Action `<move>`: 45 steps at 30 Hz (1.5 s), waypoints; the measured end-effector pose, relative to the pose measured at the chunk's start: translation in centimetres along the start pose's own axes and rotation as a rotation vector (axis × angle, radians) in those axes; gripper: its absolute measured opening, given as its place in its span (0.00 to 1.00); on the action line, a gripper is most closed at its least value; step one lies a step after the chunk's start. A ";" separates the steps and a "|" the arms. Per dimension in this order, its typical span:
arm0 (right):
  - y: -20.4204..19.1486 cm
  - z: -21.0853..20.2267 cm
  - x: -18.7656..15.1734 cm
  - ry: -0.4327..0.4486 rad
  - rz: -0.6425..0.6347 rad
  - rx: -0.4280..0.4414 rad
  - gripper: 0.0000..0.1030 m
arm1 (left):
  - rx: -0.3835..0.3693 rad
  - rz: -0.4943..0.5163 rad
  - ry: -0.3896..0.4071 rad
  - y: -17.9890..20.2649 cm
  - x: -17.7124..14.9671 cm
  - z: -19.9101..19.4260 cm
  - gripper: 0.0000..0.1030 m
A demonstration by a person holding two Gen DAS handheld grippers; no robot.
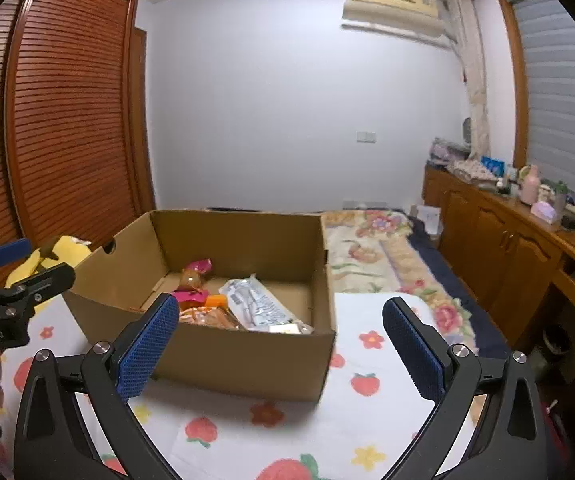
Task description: Organize snacks
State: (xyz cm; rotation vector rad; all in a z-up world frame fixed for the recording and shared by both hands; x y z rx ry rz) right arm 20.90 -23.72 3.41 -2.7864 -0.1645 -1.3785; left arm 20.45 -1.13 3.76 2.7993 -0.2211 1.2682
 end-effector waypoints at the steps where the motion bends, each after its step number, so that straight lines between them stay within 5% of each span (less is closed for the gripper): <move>1: 0.1 -0.4 -0.3 0.006 0.000 0.000 1.00 | 0.011 0.002 0.002 0.1 -0.2 -0.4 1.00; 21: -0.5 -11.1 -2.8 0.076 -0.037 0.003 1.00 | 0.049 -0.027 0.043 0.7 -4.3 -9.7 1.00; 35: 0.4 -12.3 -7.9 0.039 0.005 0.012 1.00 | 0.068 -0.052 0.022 0.8 -9.5 -10.8 1.00; 45: 0.7 -10.9 -9.5 0.009 0.010 -0.011 1.00 | 0.063 -0.059 0.001 0.5 -10.2 -10.1 1.00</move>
Point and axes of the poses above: each gripper's, at about its wrist camera, not at the fingertips, and z roughly the way its jaws point, y to its right, x to its top, the point moved 2 cm from there along z, roughly the way its jaws point, and after that the axes turned 15 degrees about -y, right-handed, at the moved point
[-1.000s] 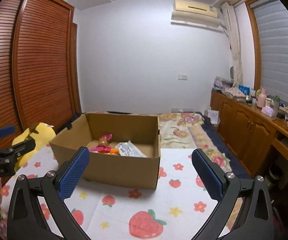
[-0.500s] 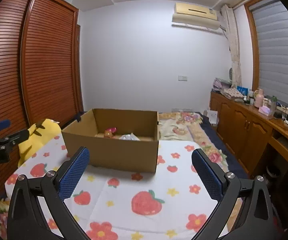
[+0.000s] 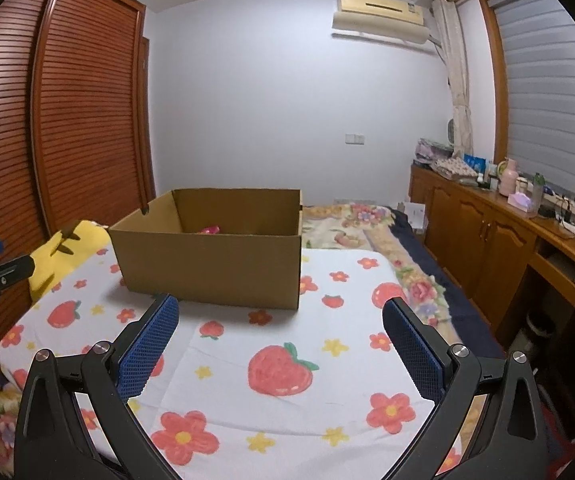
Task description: Organize snacks
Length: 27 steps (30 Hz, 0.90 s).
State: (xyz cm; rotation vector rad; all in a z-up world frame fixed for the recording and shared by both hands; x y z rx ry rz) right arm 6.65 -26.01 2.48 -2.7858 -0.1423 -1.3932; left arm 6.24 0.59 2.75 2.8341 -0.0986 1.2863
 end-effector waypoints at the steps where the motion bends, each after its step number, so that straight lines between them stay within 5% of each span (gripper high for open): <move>1: 0.0 0.1 0.0 -0.003 0.001 0.001 1.00 | 0.001 0.001 0.000 0.0 0.0 0.0 1.00; 27: 0.0 -0.5 0.1 0.008 -0.004 0.005 1.00 | 0.012 0.011 0.019 0.3 -0.2 -0.7 1.00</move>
Point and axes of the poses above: each gripper's, at about its wrist camera, not at the fingertips, and z roughly the way its jaws point, y to its right, x to its top, the point moved 2 cm from there along z, roughly the way its jaws point, and after that the axes turned 15 degrees about -y, right-handed, at the moved point
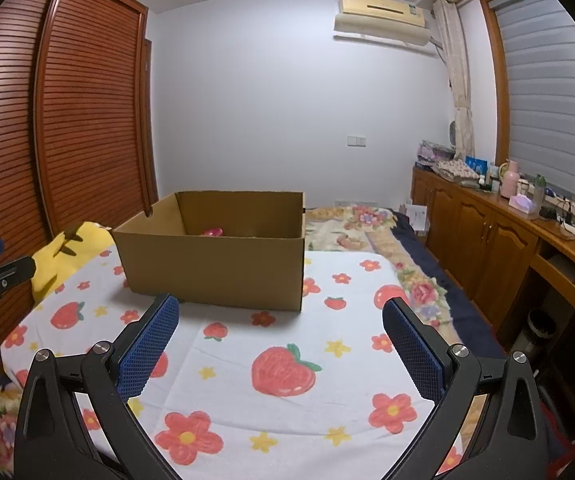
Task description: Organize snacks
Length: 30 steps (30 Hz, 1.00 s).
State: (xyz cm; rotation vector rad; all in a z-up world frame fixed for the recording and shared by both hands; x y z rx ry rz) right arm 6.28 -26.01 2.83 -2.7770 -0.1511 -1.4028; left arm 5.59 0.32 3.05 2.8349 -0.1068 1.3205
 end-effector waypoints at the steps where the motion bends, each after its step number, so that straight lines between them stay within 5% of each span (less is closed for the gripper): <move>1: 0.0 0.0 0.0 0.001 0.002 0.001 1.00 | 0.000 0.000 0.001 0.0 0.0 0.0 1.00; 30: -0.5 -0.5 0.4 0.007 -0.007 0.004 1.00 | -0.004 -0.003 0.000 0.0 -0.2 -0.3 1.00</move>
Point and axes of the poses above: each gripper's, at about its wrist camera, not at the fingertips, and z roughly the way its jaws point, y to its right, x to its top, the point moved 2 cm from there along z, roughly the way its jaws point, and after that the axes turned 15 degrees about -y, right-handed, at the moved point
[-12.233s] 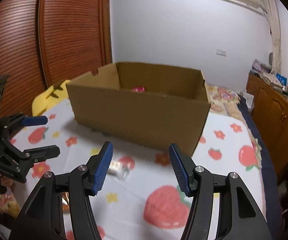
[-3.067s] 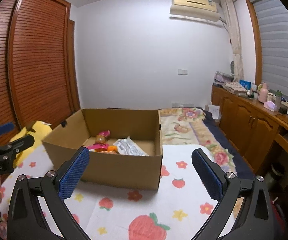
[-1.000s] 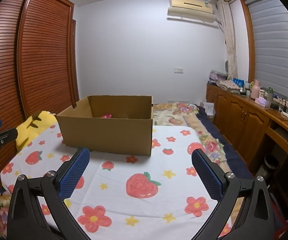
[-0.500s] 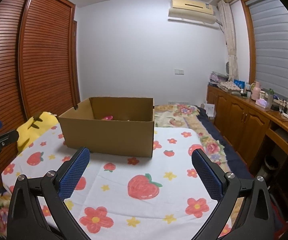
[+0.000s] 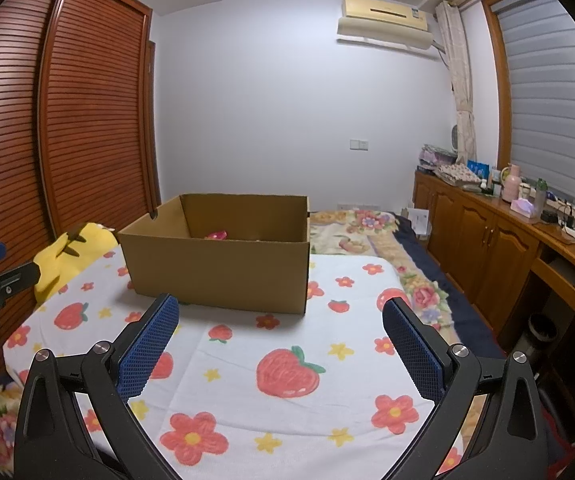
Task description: Organize snacks
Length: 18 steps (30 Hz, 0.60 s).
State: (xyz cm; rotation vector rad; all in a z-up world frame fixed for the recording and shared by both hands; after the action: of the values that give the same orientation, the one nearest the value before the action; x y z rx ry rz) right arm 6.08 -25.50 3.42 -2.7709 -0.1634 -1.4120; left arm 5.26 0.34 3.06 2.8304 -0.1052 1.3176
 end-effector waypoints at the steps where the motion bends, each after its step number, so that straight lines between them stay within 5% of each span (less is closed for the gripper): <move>1: 0.0 0.0 0.0 0.000 0.000 0.001 1.00 | -0.001 0.000 0.000 0.0 0.0 0.0 1.00; 18: 0.0 0.0 -0.1 0.000 0.000 0.002 1.00 | -0.003 0.000 0.002 0.1 -0.2 -0.1 1.00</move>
State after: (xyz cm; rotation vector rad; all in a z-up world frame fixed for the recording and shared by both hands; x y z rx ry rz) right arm 6.05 -25.50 3.36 -2.7696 -0.1638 -1.4111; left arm 5.06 0.26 2.95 2.8265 -0.1079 1.3192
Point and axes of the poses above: each gripper's, at about its wrist camera, not at the fingertips, and z roughly the way its jaws point, y to its right, x to its top, the point moved 2 cm from there along z, roughly the way its jaws point, and after that the axes turned 15 degrees about -y, right-handed, at the moved point
